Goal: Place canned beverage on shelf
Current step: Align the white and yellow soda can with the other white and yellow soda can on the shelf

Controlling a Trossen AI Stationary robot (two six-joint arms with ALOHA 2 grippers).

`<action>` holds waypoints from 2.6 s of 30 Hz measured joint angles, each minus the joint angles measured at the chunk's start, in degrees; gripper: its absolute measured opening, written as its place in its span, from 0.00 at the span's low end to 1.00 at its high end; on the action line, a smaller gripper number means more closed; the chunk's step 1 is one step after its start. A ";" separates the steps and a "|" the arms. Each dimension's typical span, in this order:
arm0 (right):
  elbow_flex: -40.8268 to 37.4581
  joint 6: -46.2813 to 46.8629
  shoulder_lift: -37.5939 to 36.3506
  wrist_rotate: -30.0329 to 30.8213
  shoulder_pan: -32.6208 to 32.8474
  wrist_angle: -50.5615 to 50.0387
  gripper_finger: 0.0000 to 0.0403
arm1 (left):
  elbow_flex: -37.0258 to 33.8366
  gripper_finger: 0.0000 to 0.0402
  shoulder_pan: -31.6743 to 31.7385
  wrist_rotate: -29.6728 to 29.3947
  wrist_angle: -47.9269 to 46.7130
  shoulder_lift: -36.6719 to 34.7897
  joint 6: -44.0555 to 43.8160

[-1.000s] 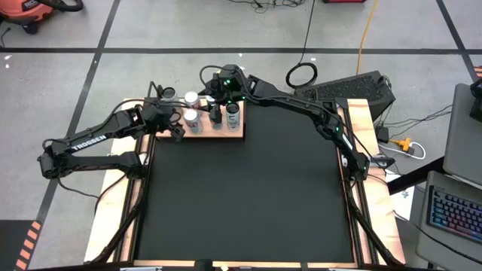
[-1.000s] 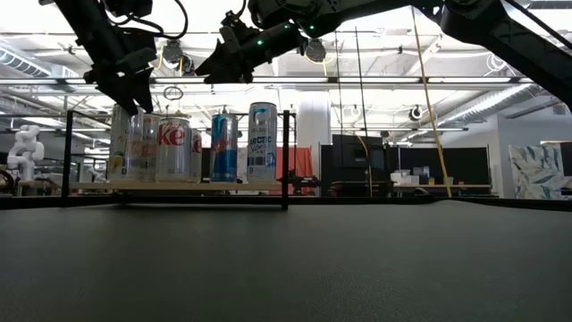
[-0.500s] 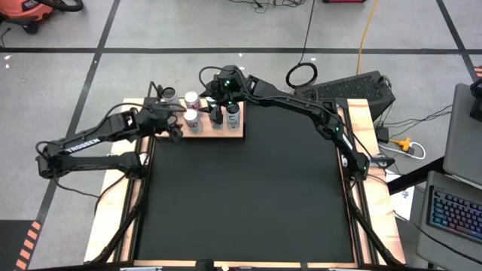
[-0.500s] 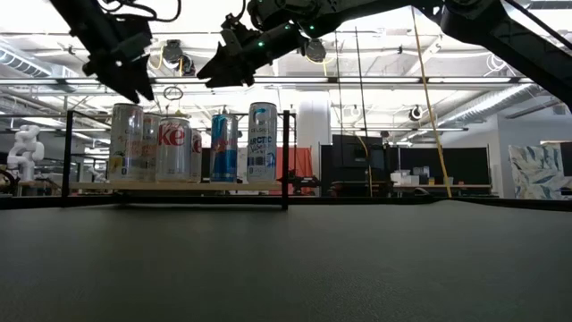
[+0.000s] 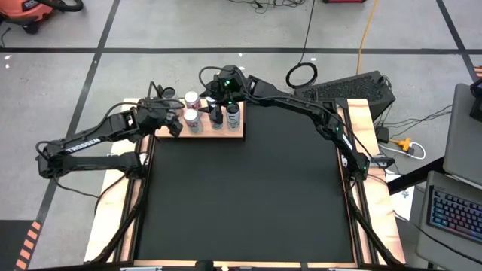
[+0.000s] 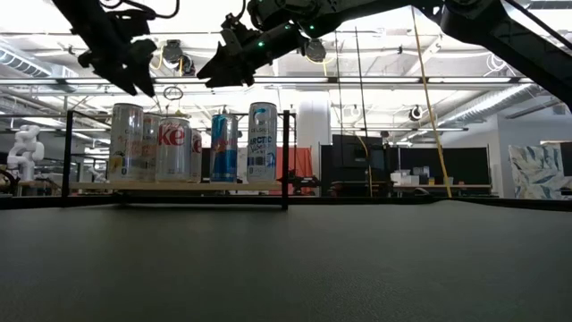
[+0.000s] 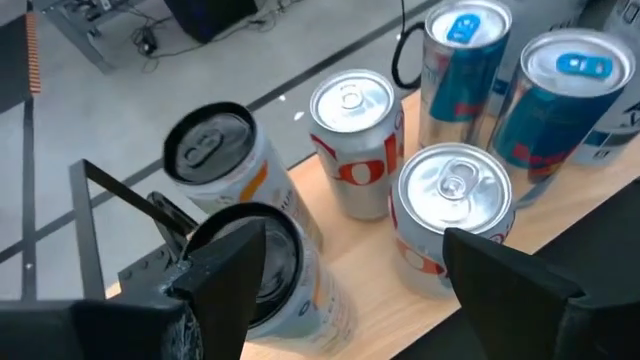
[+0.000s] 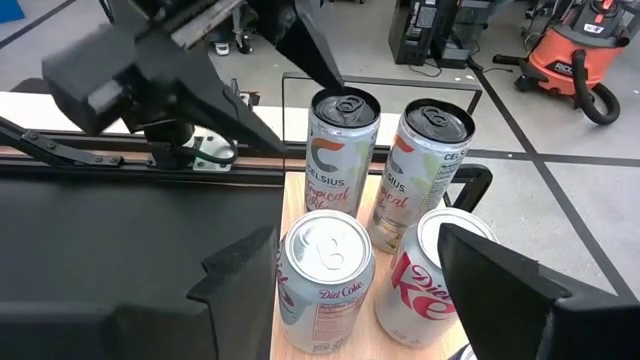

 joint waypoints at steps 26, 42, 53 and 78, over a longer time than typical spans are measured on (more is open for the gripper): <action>0.00 0.04 0.00 0.00 0.00 -0.04 0.64 | 0.07 0.77 0.16 -0.63 0.24 7.97 0.37; 0.00 0.07 -0.04 0.00 0.00 -0.31 0.64 | 0.20 0.77 -0.04 2.55 -4.44 6.06 0.88; 0.00 0.72 -0.04 0.00 0.00 -0.26 0.64 | 0.00 0.77 -0.02 2.72 -6.34 2.03 0.37; 0.00 0.70 -0.04 0.00 0.00 -0.20 0.64 | -0.04 0.77 0.00 -1.31 -14.68 -6.15 -4.50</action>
